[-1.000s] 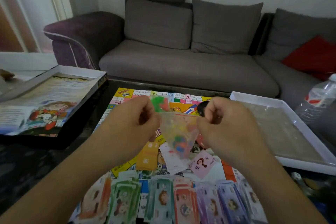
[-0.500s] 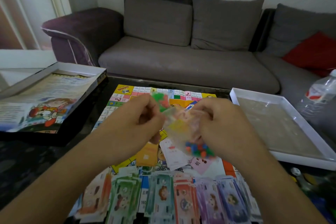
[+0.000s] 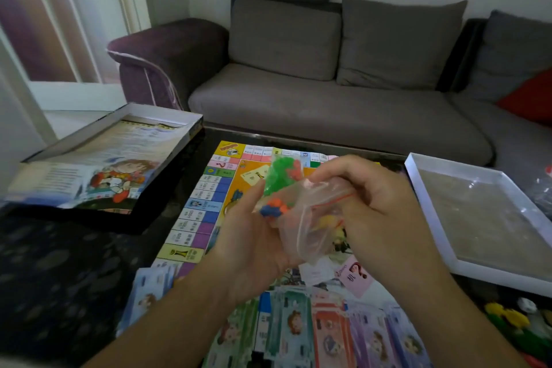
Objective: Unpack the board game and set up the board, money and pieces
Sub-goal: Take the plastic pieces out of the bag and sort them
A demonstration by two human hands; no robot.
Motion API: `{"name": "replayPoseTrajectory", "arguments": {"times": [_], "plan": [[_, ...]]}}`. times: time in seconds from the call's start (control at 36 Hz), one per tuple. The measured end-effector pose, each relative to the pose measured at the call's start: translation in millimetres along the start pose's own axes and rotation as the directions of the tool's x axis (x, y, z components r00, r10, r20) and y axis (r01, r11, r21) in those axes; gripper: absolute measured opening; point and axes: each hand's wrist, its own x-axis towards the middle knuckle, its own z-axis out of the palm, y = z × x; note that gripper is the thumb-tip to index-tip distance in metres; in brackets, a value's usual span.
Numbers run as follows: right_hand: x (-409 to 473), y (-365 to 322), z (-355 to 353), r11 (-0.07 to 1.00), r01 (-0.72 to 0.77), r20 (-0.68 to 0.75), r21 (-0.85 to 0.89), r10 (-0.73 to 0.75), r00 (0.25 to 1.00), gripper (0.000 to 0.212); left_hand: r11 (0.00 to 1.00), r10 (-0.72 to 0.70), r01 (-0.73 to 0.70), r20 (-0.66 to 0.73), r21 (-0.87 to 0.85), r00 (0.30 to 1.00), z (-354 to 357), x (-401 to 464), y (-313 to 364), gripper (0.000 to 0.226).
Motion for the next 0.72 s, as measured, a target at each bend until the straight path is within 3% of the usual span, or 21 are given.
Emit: {"name": "replayPoseTrajectory", "arguments": {"times": [0.08, 0.22, 0.33, 0.42, 0.44, 0.5, 0.56, 0.72], "plan": [[1.0, -4.0, 6.0, 0.990, 0.006, -0.072, 0.144, 0.005, 0.997, 0.045, 1.000, -0.018, 0.019, 0.077, -0.009, 0.997, -2.8, -2.7, -0.8, 0.073], [5.6, 0.1, 12.4, 0.894, -0.132, -0.109, 0.427, 0.196, 0.975, 0.043, 0.999, 0.040, -0.037, 0.160, -0.026, 0.986, -3.8, -6.7, 6.3, 0.080], [8.7, 10.0, 21.0, 0.681, -0.285, 0.068, 0.674, 0.327, 0.942, 0.012, 0.994, 0.093, -0.096, 0.073, 0.042, 0.993, 0.1, -11.8, 10.2, 0.068], [7.8, 16.6, 22.4, 0.757, -0.304, 0.079, 0.578, 0.319, 0.944, 0.025, 0.988, 0.145, -0.143, -0.029, 0.055, 0.989, 3.1, -15.1, 17.0, 0.053], [9.1, 14.2, 22.3, 0.782, -0.301, 0.039, 0.546, 0.335, 0.941, 0.007, 0.984, 0.164, -0.159, -0.062, 0.085, 0.985, 4.0, -15.1, 21.2, 0.046], [10.9, 17.9, 21.0, 0.835, -0.319, -0.031, 0.449, 0.371, 0.928, 0.034, 0.957, 0.231, -0.186, -0.198, 0.221, 0.952, 0.0, -13.0, 32.5, 0.034], [12.4, 18.7, 21.5, 0.878, -0.346, -0.059, 0.331, 0.385, 0.921, 0.041, 0.901, 0.292, -0.150, -0.312, 0.407, 0.904, -6.6, -12.8, 46.8, 0.031], [12.7, 26.5, 33.5, 0.853, -0.495, 0.063, 0.165, 0.491, 0.869, 0.020, 0.646, 0.555, -0.058, -0.416, 0.761, 0.721, -15.8, -20.7, 95.8, 0.020]]}}
